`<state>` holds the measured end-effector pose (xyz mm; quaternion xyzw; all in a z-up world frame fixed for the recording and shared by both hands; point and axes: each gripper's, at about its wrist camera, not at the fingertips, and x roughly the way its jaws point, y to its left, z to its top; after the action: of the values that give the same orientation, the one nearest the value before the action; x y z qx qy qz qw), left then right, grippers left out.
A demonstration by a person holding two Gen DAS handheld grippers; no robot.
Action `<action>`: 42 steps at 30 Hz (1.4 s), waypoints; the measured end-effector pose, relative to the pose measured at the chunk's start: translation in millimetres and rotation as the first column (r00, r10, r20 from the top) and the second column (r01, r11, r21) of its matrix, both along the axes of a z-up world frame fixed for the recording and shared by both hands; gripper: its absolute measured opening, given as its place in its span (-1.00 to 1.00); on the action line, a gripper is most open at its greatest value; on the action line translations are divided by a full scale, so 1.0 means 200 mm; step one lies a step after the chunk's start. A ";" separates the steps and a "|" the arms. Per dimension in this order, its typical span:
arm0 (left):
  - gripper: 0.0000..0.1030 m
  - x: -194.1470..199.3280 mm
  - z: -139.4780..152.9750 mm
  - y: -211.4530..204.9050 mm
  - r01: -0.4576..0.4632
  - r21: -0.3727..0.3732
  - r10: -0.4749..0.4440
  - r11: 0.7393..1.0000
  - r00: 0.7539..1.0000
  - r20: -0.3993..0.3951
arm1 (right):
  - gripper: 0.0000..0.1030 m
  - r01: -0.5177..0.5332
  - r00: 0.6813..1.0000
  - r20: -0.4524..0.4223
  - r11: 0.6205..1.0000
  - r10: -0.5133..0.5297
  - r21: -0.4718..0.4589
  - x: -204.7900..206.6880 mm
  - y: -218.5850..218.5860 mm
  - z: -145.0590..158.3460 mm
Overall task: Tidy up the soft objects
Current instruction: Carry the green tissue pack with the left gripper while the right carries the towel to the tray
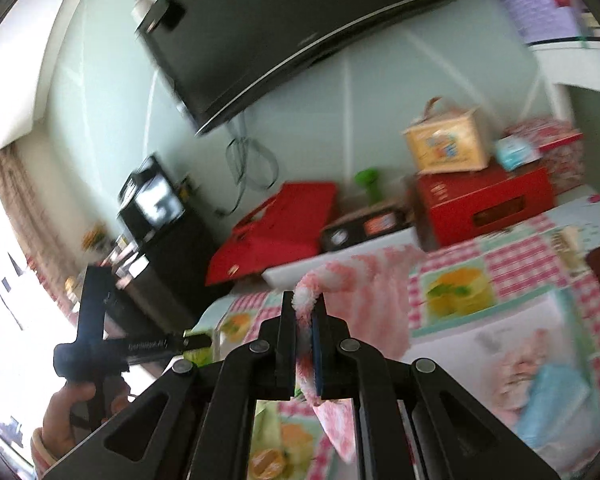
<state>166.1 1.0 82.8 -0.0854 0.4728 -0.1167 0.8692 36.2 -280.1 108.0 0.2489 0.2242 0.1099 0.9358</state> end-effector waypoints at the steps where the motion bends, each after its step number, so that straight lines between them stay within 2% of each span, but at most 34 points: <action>1: -0.07 0.00 0.00 -0.04 0.019 -0.002 -0.019 1.000 1.000 0.002 | -0.88 0.028 1.000 0.007 1.000 -0.028 0.005 -0.02 -0.05 0.01; 6: -0.07 -0.01 -0.03 -0.26 0.108 -0.011 -0.108 0.994 0.994 0.004 | -0.88 0.156 0.987 0.030 0.988 -0.156 0.001 -0.12 -0.23 0.04; 11: -0.07 -0.02 -0.10 -0.48 0.189 -0.022 -0.190 0.982 0.982 -0.016 | -0.88 0.213 0.977 -0.010 0.977 -0.213 0.000 -0.12 -0.33 -0.01; 17: -0.07 -0.03 -0.20 -0.67 0.249 -0.018 -0.250 0.968 0.967 -0.049 | -0.88 0.221 0.971 -0.093 0.975 -0.220 -0.003 -0.05 -0.37 -0.12; 22: -0.07 -0.02 -0.30 -0.76 0.264 0.007 -0.263 0.965 0.962 -0.075 | -0.88 0.189 0.959 -0.214 0.982 -0.183 0.007 0.06 -0.37 -0.28; 25: -0.07 -0.01 -0.35 -0.80 0.271 0.013 -0.269 0.962 0.959 -0.087 | -0.87 0.178 0.934 -0.315 0.984 -0.169 0.000 0.14 -0.35 -0.40; 28: -0.07 -0.01 -0.39 -0.82 0.277 0.026 -0.273 0.961 0.957 -0.093 | -0.87 0.157 0.916 -0.373 0.988 -0.145 0.004 0.18 -0.33 -0.48; 33: -0.07 0.01 -0.47 -0.86 0.287 0.031 -0.282 0.957 0.952 -0.123 | -0.86 0.145 0.863 -0.482 0.988 -0.153 -0.053 0.22 -0.30 -0.60; 38: -0.06 0.02 -0.54 -0.89 0.302 0.047 -0.292 0.952 0.944 -0.153 | -0.85 0.148 0.802 -0.569 0.983 -0.182 -0.106 0.24 -0.30 -0.71; 42: -0.06 0.02 -0.58 -0.93 0.313 0.053 -0.301 0.948 0.939 -0.167 | -0.85 0.141 0.772 -0.607 0.982 -0.190 -0.127 0.24 -0.31 -0.77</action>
<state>170.3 -184.4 -33.6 0.0149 0.5515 -0.2252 0.8031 84.4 -341.5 -45.0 0.2549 0.4982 -0.0684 0.8259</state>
